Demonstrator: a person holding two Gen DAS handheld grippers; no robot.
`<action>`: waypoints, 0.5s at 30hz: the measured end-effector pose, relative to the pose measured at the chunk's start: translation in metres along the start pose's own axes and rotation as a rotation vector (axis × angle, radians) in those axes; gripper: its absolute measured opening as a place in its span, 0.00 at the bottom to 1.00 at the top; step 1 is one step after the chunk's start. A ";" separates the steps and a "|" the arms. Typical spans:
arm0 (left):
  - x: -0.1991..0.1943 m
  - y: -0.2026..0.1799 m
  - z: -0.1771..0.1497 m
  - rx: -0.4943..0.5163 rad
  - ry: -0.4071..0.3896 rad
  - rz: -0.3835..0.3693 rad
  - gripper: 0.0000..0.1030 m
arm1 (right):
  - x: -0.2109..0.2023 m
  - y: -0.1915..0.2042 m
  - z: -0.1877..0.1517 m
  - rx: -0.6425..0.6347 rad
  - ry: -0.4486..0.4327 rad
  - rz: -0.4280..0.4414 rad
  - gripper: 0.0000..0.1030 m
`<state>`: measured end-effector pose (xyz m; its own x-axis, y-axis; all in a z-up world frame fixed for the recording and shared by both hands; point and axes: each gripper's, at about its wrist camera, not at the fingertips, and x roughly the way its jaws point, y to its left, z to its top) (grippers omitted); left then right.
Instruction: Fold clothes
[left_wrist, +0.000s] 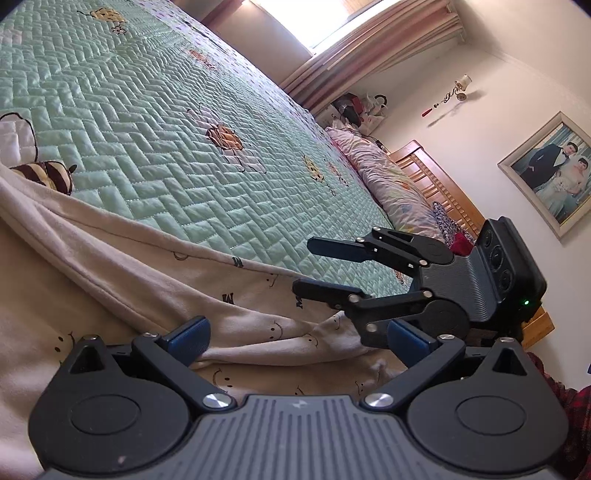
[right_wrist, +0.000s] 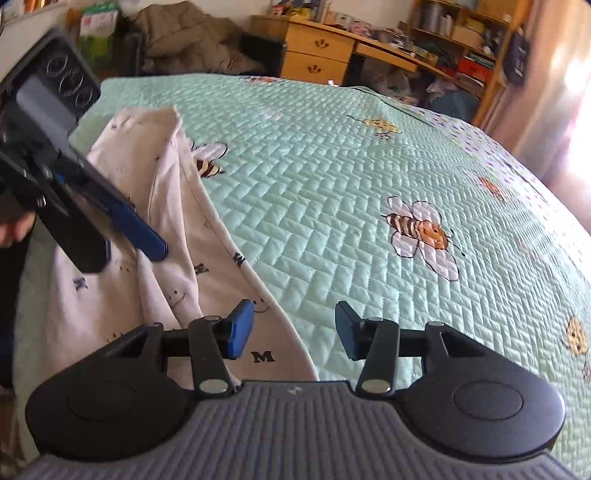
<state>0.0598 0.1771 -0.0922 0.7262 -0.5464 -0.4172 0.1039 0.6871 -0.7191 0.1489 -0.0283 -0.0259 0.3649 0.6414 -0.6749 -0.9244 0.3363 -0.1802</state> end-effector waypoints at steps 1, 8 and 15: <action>0.000 0.000 0.000 -0.004 0.000 0.000 0.99 | 0.002 0.001 0.002 0.004 -0.006 0.018 0.50; -0.002 0.001 -0.001 -0.034 -0.015 0.005 0.99 | 0.033 -0.028 0.000 0.145 0.024 -0.045 0.62; -0.013 -0.005 -0.006 -0.052 -0.025 -0.001 0.99 | 0.000 -0.015 0.011 0.180 -0.086 0.052 0.61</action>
<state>0.0456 0.1779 -0.0860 0.7431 -0.5341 -0.4031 0.0691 0.6604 -0.7477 0.1637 -0.0262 -0.0153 0.3329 0.7149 -0.6148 -0.9100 0.4144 -0.0109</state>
